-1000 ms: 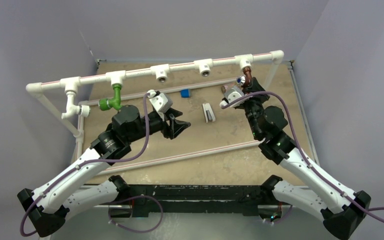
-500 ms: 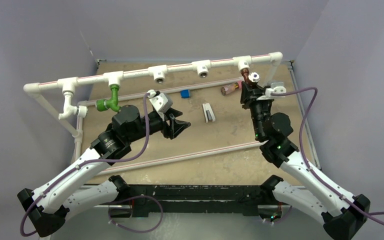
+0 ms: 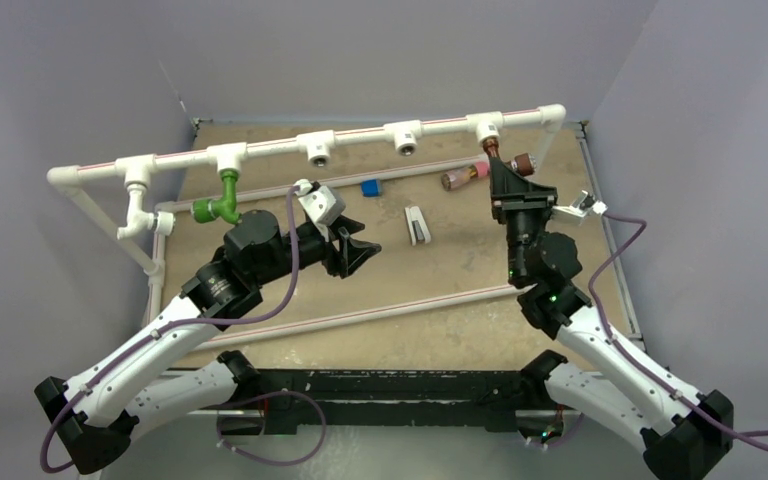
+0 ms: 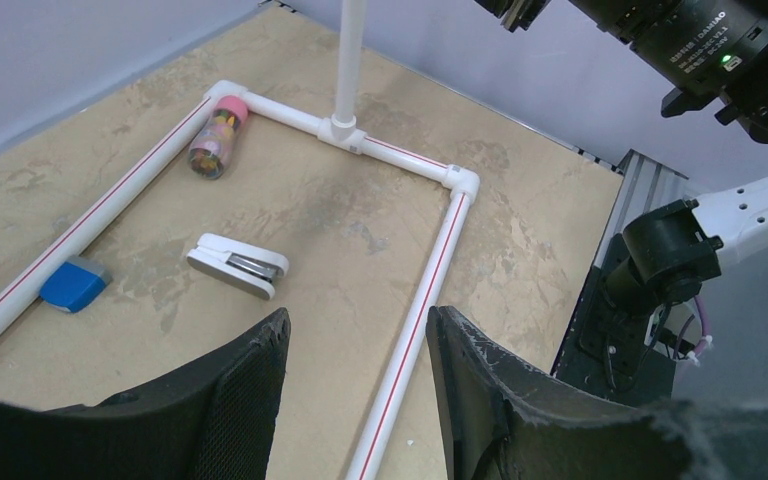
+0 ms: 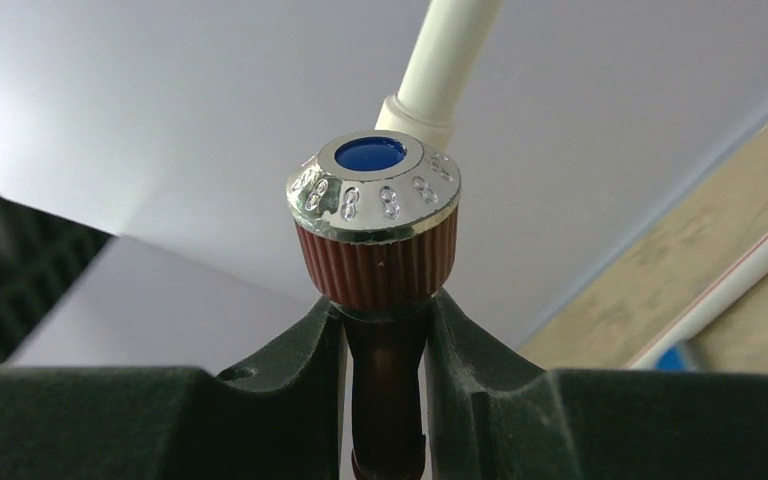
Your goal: Install the water faucets
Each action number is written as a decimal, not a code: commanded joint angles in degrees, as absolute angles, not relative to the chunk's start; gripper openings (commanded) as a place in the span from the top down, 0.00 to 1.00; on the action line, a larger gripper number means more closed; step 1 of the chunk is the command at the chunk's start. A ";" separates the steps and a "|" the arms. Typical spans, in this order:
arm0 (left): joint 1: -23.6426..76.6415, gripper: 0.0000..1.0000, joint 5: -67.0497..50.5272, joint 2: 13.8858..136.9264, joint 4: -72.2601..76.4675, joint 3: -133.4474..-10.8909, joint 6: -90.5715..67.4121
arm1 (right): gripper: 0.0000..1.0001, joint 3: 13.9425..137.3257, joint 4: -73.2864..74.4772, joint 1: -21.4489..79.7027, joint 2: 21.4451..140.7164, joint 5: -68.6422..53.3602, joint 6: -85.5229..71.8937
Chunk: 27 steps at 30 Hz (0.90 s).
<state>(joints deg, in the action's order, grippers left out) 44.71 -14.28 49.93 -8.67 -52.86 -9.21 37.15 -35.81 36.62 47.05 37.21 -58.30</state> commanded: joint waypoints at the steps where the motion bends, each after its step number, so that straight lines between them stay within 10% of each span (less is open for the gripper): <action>1: 44.83 0.49 -14.21 50.00 -7.51 -53.00 -8.50 | 1.00 36.07 -37.88 32.17 47.94 26.80 -86.13; 11: 44.91 0.49 -13.79 50.27 -7.56 -53.07 -8.35 | 1.00 34.79 -40.73 25.02 49.51 17.42 -92.91; 19: 44.82 0.49 -13.88 50.25 -7.63 -53.14 -8.35 | 0.33 33.09 -37.73 24.86 42.75 18.10 -81.12; 27: 44.85 0.49 -14.19 50.35 -7.59 -53.20 -8.52 | 0.14 39.67 -23.45 24.70 39.27 14.58 -60.97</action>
<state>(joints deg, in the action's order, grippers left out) 44.71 -14.28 50.30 -8.67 -52.86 -9.21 34.28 -30.61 24.73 39.86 17.17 -73.82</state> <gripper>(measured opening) 0.516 0.846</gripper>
